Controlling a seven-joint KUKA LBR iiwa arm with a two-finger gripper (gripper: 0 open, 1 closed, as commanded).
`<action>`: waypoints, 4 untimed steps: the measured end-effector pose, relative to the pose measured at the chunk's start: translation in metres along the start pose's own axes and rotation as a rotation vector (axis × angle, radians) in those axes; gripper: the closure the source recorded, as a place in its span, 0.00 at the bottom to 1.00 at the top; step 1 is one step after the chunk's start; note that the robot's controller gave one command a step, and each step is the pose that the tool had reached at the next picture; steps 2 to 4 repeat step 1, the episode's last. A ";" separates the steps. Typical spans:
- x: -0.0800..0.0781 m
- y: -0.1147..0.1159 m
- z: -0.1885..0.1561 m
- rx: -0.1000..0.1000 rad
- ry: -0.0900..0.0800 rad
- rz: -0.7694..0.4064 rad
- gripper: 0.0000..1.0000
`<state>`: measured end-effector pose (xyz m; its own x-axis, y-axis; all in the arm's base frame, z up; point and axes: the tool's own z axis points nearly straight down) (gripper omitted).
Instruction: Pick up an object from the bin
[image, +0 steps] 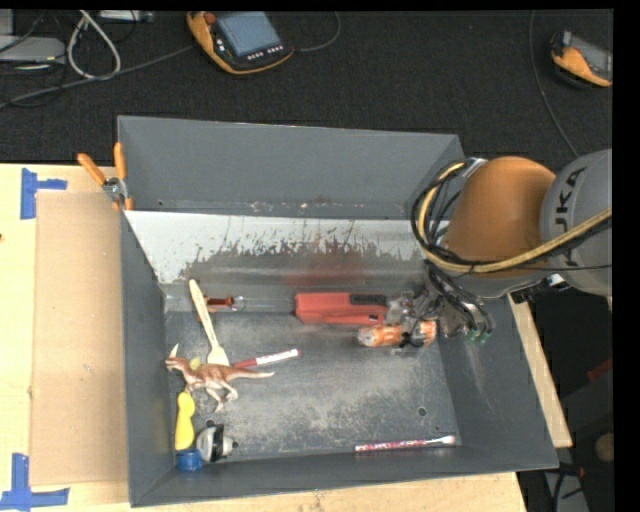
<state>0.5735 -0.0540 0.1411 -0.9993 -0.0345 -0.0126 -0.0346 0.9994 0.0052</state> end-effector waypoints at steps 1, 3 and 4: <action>0.013 -0.016 -0.082 -0.002 0.008 -0.011 1.00; 0.013 -0.016 -0.082 -0.002 0.008 -0.011 1.00; 0.013 -0.016 -0.082 -0.002 0.008 -0.011 1.00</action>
Offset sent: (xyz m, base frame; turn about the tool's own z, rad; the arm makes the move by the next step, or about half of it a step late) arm -0.0006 -0.0126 0.1433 0.0302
